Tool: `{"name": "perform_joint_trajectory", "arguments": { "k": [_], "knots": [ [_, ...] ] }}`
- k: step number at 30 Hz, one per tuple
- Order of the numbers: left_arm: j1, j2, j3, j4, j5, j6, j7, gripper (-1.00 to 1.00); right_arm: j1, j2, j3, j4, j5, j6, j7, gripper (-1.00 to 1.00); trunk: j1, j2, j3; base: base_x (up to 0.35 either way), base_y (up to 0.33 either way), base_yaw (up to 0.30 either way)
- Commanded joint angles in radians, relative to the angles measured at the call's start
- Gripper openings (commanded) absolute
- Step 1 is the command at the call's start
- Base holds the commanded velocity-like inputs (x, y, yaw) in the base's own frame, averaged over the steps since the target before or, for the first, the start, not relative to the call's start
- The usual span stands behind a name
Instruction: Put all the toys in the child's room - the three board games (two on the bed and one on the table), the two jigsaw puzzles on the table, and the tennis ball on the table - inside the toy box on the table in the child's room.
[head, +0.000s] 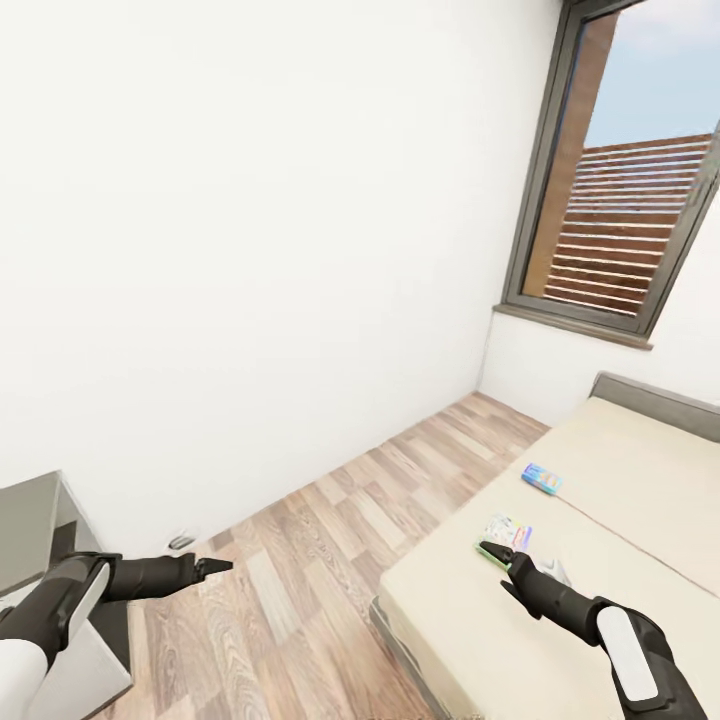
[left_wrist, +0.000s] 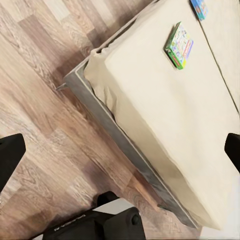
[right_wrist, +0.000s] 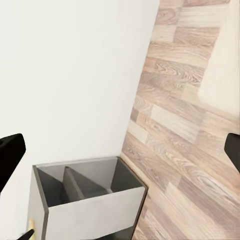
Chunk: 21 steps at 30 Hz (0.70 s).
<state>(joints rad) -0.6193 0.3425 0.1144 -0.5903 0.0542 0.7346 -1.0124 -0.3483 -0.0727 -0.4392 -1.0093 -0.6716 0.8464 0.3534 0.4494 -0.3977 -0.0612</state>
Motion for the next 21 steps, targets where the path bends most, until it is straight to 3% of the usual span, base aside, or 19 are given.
{"name": "perform_joint_trajectory", "arguments": {
  "k": [1,11,21],
  "knots": [
    [0.0,0.002,0.001,0.0,0.006,0.009,-0.002,1.0,-0.001,0.001,-0.003,0.0,0.004,0.005,0.005,1.0,0.001,-0.002,-0.003,0.0,0.194,-0.26],
    [0.0,0.007,0.001,0.0,0.006,0.003,-0.006,1.0,-0.001,0.001,-0.003,0.0,0.004,0.003,0.005,1.0,0.001,-0.002,-0.005,0.035,0.111,-0.131],
    [0.0,0.008,0.001,0.0,0.006,0.002,-0.006,1.0,-0.001,0.001,-0.003,0.0,0.004,0.003,0.004,1.0,0.001,-0.002,-0.006,0.008,0.164,-0.249]
  ]
}}
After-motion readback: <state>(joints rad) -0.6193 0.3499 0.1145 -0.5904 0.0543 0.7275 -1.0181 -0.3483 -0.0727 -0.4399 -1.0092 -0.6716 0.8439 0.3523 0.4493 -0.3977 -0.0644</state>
